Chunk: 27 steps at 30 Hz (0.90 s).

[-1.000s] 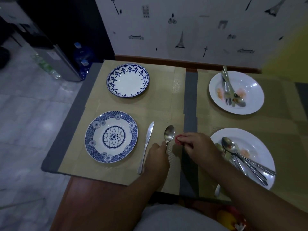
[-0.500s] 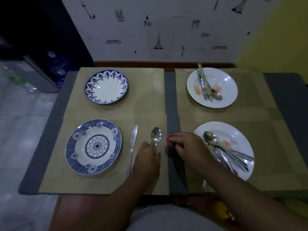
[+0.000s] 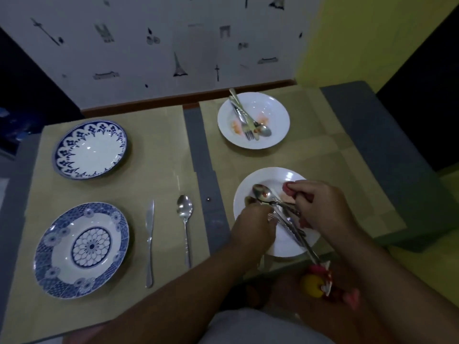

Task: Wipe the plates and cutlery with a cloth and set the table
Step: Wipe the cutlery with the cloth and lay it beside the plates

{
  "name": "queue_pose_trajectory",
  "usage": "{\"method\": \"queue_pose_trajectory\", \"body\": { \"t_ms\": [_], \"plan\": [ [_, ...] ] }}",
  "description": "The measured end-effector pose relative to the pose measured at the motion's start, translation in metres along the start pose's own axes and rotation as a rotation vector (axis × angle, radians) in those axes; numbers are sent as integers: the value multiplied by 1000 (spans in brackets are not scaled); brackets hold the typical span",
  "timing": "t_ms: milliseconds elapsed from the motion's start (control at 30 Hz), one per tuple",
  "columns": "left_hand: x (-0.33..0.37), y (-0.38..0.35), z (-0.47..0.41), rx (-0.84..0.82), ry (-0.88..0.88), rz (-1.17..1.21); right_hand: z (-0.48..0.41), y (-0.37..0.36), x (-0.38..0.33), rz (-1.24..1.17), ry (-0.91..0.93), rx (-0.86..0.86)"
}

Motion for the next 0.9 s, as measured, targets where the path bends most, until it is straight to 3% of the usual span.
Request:
{"method": "queue_pose_trajectory", "body": {
  "t_ms": [300, 500, 767, 900],
  "plan": [
    [35, -66, -29, -194, -114, -285, -3, 20, 44, -12, 15, 29],
    [32, -64, -15, -132, -134, -349, -4, 12, 52, -9, 47, -37],
    [3, -44, -10, 0, 104, -293, -5, 4, 47, -28, 86, -87],
    [6, -44, -22, 9, 83, -296, -6, 10, 46, -28, 85, -71]
  ]
}}
Point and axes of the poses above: each hand's wrist, its own z-axis away from the middle knuckle, its own y-axis out of the back of the hand, x = y × z, the point moved 9 cm from there along -z, towards the middle knuckle, and after that the axes turned 9 degrees about -y, right-handed, at the moved point
